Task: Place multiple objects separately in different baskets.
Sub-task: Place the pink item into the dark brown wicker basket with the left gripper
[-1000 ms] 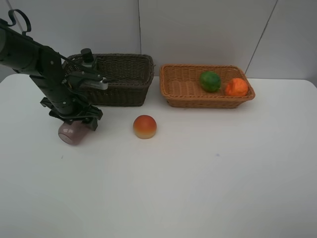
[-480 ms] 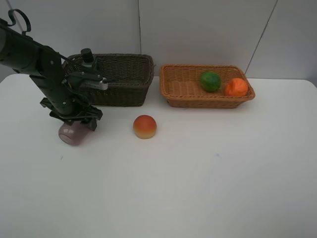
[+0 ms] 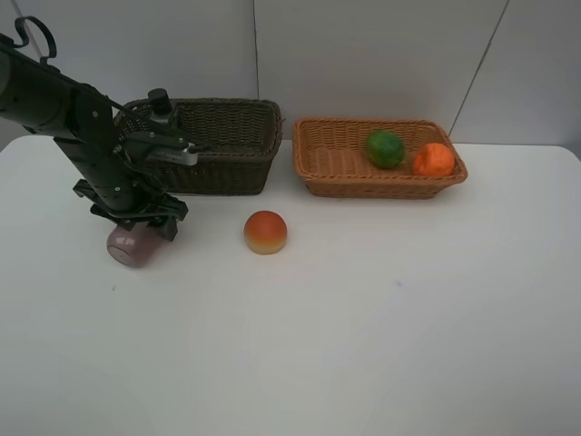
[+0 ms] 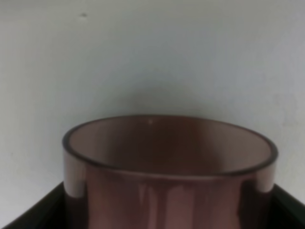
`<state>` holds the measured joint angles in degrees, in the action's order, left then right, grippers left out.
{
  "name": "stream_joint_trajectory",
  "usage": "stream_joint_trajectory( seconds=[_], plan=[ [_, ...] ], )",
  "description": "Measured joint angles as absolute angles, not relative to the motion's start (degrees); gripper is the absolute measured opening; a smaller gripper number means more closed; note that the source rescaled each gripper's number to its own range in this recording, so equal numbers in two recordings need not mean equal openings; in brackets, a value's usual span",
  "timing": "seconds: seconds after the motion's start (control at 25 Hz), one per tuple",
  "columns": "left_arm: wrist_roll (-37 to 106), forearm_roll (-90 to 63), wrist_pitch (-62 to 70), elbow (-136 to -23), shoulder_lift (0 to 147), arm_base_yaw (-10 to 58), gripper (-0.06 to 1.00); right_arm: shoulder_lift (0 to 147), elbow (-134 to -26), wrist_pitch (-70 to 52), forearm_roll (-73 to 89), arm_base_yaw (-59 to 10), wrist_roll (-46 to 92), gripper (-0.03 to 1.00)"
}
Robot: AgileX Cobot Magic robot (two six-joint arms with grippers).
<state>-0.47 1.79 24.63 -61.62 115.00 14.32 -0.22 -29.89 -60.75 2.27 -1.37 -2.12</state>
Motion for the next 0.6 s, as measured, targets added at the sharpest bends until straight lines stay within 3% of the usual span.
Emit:
stream_joint_trajectory(
  seconds=[0.6],
  plan=[
    [-0.5,1.8,29.9,-61.6,110.9,14.3,0.74,-0.2,-29.9,-60.8,2.3,-1.4,-2.1,1.00]
  ],
)
